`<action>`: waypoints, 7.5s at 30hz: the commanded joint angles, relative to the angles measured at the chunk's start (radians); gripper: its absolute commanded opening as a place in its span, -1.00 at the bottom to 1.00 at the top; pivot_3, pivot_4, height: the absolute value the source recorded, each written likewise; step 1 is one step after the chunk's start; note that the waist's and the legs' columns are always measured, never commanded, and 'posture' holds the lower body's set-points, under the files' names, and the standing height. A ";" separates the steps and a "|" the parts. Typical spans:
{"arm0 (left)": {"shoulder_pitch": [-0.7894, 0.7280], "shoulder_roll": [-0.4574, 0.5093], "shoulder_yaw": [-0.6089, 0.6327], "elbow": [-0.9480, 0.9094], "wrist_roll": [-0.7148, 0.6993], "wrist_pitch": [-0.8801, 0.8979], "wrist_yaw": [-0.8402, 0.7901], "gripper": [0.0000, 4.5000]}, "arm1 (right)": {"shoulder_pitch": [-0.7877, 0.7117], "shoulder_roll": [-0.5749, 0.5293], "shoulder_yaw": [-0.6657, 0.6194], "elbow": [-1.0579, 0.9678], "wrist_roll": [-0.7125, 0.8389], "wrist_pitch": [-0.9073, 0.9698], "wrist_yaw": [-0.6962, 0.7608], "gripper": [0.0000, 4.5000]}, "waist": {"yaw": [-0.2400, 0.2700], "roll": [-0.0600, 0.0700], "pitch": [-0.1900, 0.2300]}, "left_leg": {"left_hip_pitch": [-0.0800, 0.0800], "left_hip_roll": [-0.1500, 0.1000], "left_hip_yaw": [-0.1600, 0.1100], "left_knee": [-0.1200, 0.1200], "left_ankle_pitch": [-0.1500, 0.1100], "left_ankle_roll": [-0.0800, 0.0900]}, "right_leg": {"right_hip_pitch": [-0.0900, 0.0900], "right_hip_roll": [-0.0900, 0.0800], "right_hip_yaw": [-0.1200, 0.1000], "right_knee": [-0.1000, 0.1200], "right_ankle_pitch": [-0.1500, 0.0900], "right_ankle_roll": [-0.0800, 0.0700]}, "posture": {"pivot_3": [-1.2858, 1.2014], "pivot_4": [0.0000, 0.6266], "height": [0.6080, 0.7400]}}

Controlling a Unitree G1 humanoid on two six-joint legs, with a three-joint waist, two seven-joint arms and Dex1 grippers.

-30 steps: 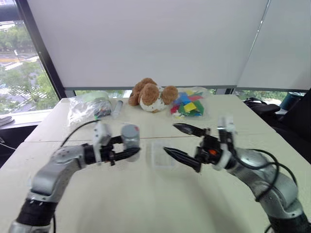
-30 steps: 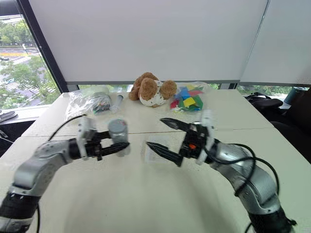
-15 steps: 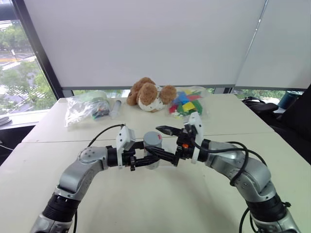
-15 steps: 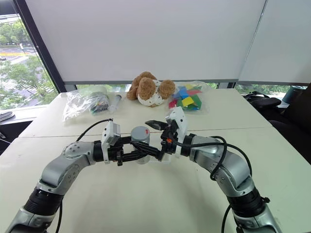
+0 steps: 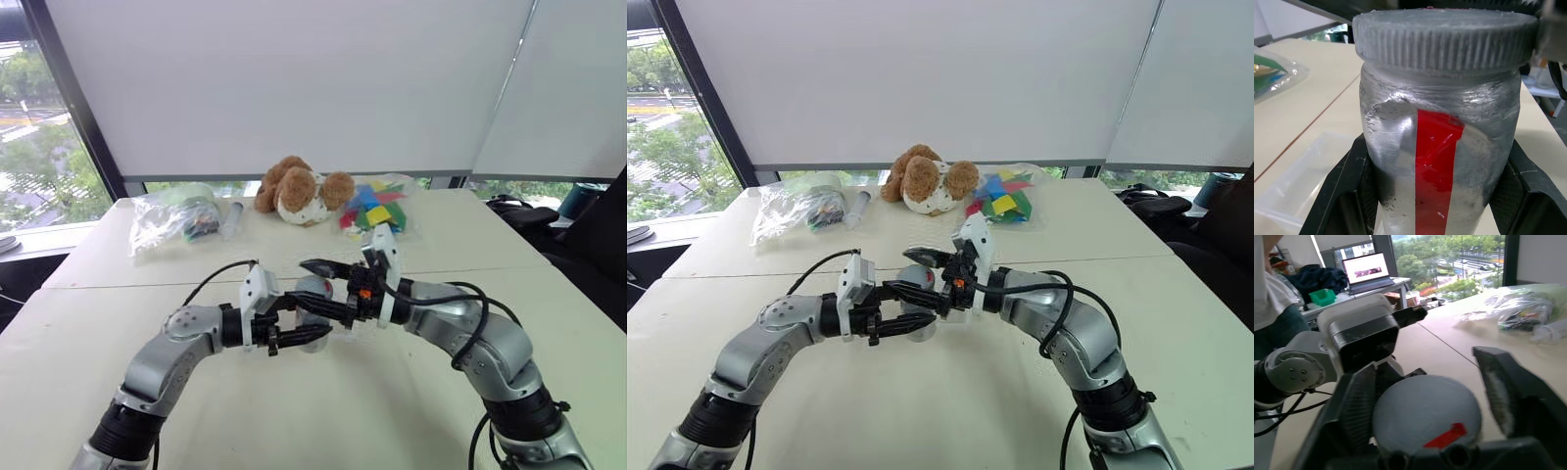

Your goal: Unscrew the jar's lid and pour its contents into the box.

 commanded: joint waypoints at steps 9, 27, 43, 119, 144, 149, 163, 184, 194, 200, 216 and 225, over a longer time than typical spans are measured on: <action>0.010 0.006 0.023 -0.011 -0.025 -0.072 -0.087 0.00 | -0.026 -0.036 -0.038 0.001 0.067 -0.019 0.174 0.04 | 0.000 0.000 0.000 | 0.000 0.000 0.000 0.000 0.000 0.000 | 0.000 0.000 0.000 0.000 0.000 0.000 | 0.03 -0.52 1.00; -0.060 -0.006 -0.006 -0.025 -0.118 -0.057 -0.287 0.00 | -0.083 -0.159 -0.067 0.093 0.134 -0.076 0.569 0.69 | 0.001 0.000 0.000 | 0.000 0.000 0.000 0.000 0.000 0.000 | 0.000 0.000 0.000 0.000 0.000 0.000 | 0.03 -0.52 1.00; -0.037 0.009 0.007 0.025 -0.007 -0.057 -0.110 0.00 | -0.079 -0.077 -0.087 0.022 0.080 -0.072 0.292 0.98 | -0.002 0.000 0.000 | 0.000 0.000 0.000 0.000 0.000 0.000 | 0.000 0.000 0.000 0.000 0.000 0.000 | 0.03 -0.52 1.00; -0.013 -0.028 0.014 0.031 0.006 -0.095 -0.119 0.00 | -0.136 -0.052 -0.011 0.190 -0.061 -0.030 0.319 0.98 | 0.000 0.000 0.000 | 0.000 0.000 0.000 0.000 0.000 0.000 | 0.000 0.000 0.000 0.000 0.000 0.000 | 0.03 -0.52 1.00; -0.006 -0.021 0.017 0.035 0.007 -0.099 -0.117 0.00 | -0.081 -0.094 -0.061 0.124 0.002 -0.024 0.398 0.98 | -0.002 0.000 0.000 | 0.000 0.000 0.000 0.000 0.000 0.000 | 0.000 0.001 0.000 0.000 0.000 0.000 | 0.03 -0.52 1.00; -0.007 -0.024 0.011 0.035 0.008 -0.100 -0.119 0.00 | -0.105 -0.078 -0.034 0.144 -0.016 -0.031 0.391 0.98 | 0.000 0.000 0.000 | 0.000 0.001 -0.001 -0.001 0.000 0.000 | 0.000 0.001 0.000 0.000 0.000 0.000 | 0.03 -0.52 1.00; -0.005 -0.023 0.010 0.036 0.010 -0.101 -0.120 0.00 | -0.110 -0.053 -0.014 0.168 -0.031 -0.050 0.404 0.60 | 0.000 0.000 0.000 | 0.000 0.000 0.000 0.000 0.000 0.000 | 0.000 0.001 0.000 0.000 0.000 0.000 | 0.03 -0.52 1.00; 0.018 0.012 0.045 0.041 -0.032 -0.113 -0.154 0.00 | 0.106 -0.159 -0.422 0.197 0.210 -0.044 0.272 0.03 | 0.005 0.000 0.000 | -0.001 0.000 0.000 0.000 0.000 0.000 | 0.000 -0.001 -0.001 -0.001 0.000 0.000 | 0.03 -0.52 1.00; -0.076 0.043 0.118 0.161 -0.063 -0.065 -0.161 0.00 | 0.337 -0.219 -0.480 0.874 -0.197 -0.778 0.404 0.03 | -0.005 0.000 0.000 | 0.002 0.000 0.001 0.000 0.000 0.000 | 0.000 0.002 0.002 0.000 0.000 0.000 | 0.03 -0.52 1.00; -0.134 0.038 0.126 0.239 -0.053 -0.061 -0.167 0.00 | 0.263 -0.195 -0.475 1.134 -0.234 -0.865 0.397 0.03 | -0.008 0.001 0.001 | 0.003 0.000 0.001 -0.001 0.000 0.001 | 0.001 0.003 0.004 0.001 0.002 0.003 | 0.03 -0.52 1.00; -0.348 0.001 0.069 0.517 0.243 -0.369 -0.026 0.00 | 0.520 -0.288 -0.518 0.290 -0.034 -0.538 0.364 0.99 | 0.000 0.002 0.001 | 0.002 0.000 0.000 0.000 0.000 0.000 | 0.001 0.003 0.003 0.001 0.002 0.004 | 0.03 -0.52 1.00; -0.481 -0.063 -0.079 0.822 0.674 -0.905 0.333 0.00 | 0.585 -0.264 -0.494 0.100 -0.014 -0.447 0.300 0.99 | 0.012 0.001 0.002 | 0.001 -0.001 0.001 0.000 0.000 0.000 | 0.001 0.002 0.004 -0.001 0.002 0.004 | 0.03 -0.52 1.00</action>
